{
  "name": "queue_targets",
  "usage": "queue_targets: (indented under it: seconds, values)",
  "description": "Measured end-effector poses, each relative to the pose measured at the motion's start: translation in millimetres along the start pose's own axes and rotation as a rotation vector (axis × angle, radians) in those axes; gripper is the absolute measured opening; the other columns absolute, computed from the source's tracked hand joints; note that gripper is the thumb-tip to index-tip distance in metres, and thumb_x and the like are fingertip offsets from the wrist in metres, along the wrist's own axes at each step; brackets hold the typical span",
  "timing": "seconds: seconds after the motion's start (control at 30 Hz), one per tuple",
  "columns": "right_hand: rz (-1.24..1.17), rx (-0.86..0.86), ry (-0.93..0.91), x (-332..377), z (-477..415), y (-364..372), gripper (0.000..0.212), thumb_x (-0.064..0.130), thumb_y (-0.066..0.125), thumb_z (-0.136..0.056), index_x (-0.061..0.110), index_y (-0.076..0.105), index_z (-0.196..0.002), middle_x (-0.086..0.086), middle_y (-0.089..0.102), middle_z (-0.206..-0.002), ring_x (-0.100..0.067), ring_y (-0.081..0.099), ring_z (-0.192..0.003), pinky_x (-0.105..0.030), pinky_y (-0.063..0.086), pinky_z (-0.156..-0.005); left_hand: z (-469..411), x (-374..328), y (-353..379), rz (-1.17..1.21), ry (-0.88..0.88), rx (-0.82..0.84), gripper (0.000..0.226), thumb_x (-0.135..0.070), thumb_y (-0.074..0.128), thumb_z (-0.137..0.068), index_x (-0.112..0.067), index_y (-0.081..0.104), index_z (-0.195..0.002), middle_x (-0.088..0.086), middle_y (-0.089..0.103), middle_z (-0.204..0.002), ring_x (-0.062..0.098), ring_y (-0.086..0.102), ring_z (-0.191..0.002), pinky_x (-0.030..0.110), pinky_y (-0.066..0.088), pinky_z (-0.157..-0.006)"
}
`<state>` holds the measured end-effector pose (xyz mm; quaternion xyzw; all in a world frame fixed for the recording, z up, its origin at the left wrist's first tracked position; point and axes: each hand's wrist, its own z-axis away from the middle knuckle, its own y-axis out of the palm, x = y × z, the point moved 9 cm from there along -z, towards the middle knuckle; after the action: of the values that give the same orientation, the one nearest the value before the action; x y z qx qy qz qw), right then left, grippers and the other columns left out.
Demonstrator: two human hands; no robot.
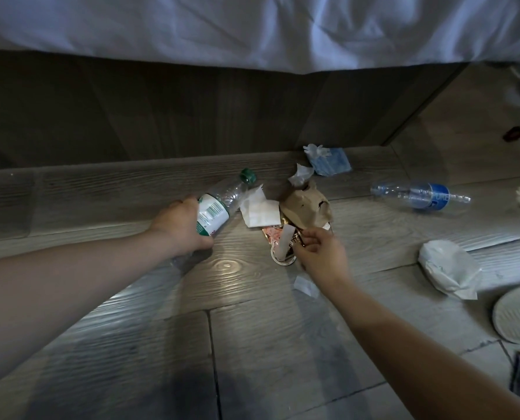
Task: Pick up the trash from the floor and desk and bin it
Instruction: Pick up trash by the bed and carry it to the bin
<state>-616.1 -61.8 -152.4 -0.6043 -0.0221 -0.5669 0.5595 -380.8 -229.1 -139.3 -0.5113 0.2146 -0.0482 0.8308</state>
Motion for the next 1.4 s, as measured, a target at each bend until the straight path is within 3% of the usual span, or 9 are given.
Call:
queue_targets:
  seconds: [0.1, 0.17, 0.27, 0.5, 0.63, 0.9, 1.03, 1.2, 1.4]
  values:
    - [0.272, -0.196, -0.159, 11.4, 13.3, -15.4, 0.043, 0.044, 0.069, -0.073, 0.018, 0.065, -0.108, -0.005, 0.061, -0.105, -0.023, 0.056, -0.099, -0.044, 0.048, -0.088, -0.7, 1.0, 0.3, 0.014, 0.001, 0.005, 0.067, -0.039, 0.079, -0.062, -0.011, 0.043, -0.112, 0.015, 0.056, -0.111, 0.032, 0.058, -0.098, 0.029, 0.043, -0.072]
    - [0.41, -0.238, -0.128, 4.1, 15.7, -21.1, 0.065, 0.059, 0.062, -0.072, 0.017, 0.057, -0.121, -0.008, 0.055, -0.12, -0.03, 0.049, -0.114, -0.047, 0.042, -0.097, -1.1, 1.5, 0.5, 0.019, 0.002, 0.005, 0.066, -0.039, 0.079, -0.062, -0.012, 0.043, -0.11, 0.014, 0.057, -0.109, 0.031, 0.059, -0.096, 0.028, 0.042, -0.07]
    - [0.381, -0.1, -0.007, -17.3, 13.1, -16.0, 0.076, 0.061, 0.062, -0.075, 0.019, 0.043, -0.135, -0.008, 0.046, -0.133, -0.029, 0.041, -0.123, -0.045, 0.037, -0.104, -1.2, 1.7, 0.6, 0.026, 0.004, 0.002, 0.065, -0.038, 0.079, -0.062, -0.013, 0.043, -0.109, 0.013, 0.057, -0.108, 0.03, 0.059, -0.094, 0.027, 0.041, -0.068]
    - [0.468, 0.058, -0.063, -5.9, 31.1, 8.1, 0.095, 0.06, 0.066, -0.064, 0.019, 0.033, -0.144, -0.008, 0.04, -0.14, -0.027, 0.035, -0.129, -0.037, 0.029, -0.11, -0.9, 1.1, 0.0, 0.02, 0.006, -0.007, 0.064, -0.039, 0.078, -0.063, -0.011, 0.044, -0.109, 0.014, 0.057, -0.109, 0.031, 0.058, -0.096, 0.028, 0.04, -0.069]
    - [0.539, 0.157, -0.091, -10.9, 36.4, 8.4, 0.08, 0.038, 0.074, -0.069, 0.018, 0.04, -0.138, -0.008, 0.036, -0.137, -0.026, 0.036, -0.124, -0.034, 0.033, -0.106, -0.2, 0.9, -0.5, 0.006, 0.005, -0.014, 0.066, -0.041, 0.078, -0.064, -0.01, 0.044, -0.111, 0.014, 0.057, -0.11, 0.031, 0.058, -0.096, 0.028, 0.04, -0.069]
    - [0.681, 0.232, -0.209, -2.3, 42.6, 10.5, 0.045, 0.031, 0.072, -0.073, 0.017, 0.059, -0.114, -0.006, 0.045, -0.117, -0.025, 0.051, -0.105, -0.025, 0.04, -0.082, 1.0, -0.7, -2.1, 0.009, 0.007, -0.012, 0.065, -0.039, 0.078, -0.064, -0.01, 0.044, -0.111, 0.013, 0.058, -0.109, 0.03, 0.058, -0.095, 0.027, 0.039, -0.068]
    - [0.539, 0.237, -0.203, -2.6, 41.9, 4.0, 0.037, 0.026, 0.076, -0.07, 0.015, 0.066, -0.103, -0.003, 0.046, -0.105, -0.022, 0.055, -0.096, -0.02, 0.037, -0.073, 1.2, 0.0, -1.8, 0.012, 0.007, -0.01, 0.065, -0.039, 0.079, -0.064, -0.01, 0.044, -0.111, 0.013, 0.057, -0.109, 0.029, 0.057, -0.095, 0.027, 0.039, -0.068]
    - [0.636, 0.33, -0.309, -6.5, 54.3, 4.1, 0.049, 0.034, 0.075, -0.066, 0.021, 0.061, -0.111, 0.001, 0.042, -0.113, -0.017, 0.048, -0.101, -0.025, 0.043, -0.084, -0.2, 0.7, -0.7, 0.01, 0.008, -0.008, 0.066, -0.039, 0.079, -0.062, -0.01, 0.044, -0.111, 0.014, 0.057, -0.109, 0.03, 0.058, -0.096, 0.028, 0.041, -0.068]
    - [0.78, 0.348, -0.315, -2.6, 51.9, 16.4, 0.026, 0.028, 0.067, -0.076, 0.018, 0.066, -0.099, -0.002, 0.046, -0.11, -0.019, 0.05, -0.102, -0.021, 0.035, -0.076, 1.5, -0.6, -2.0, 0.014, 0.006, -0.006, 0.064, -0.038, 0.079, -0.063, -0.01, 0.044, -0.11, 0.013, 0.057, -0.107, 0.028, 0.056, -0.09, 0.028, 0.04, -0.068]
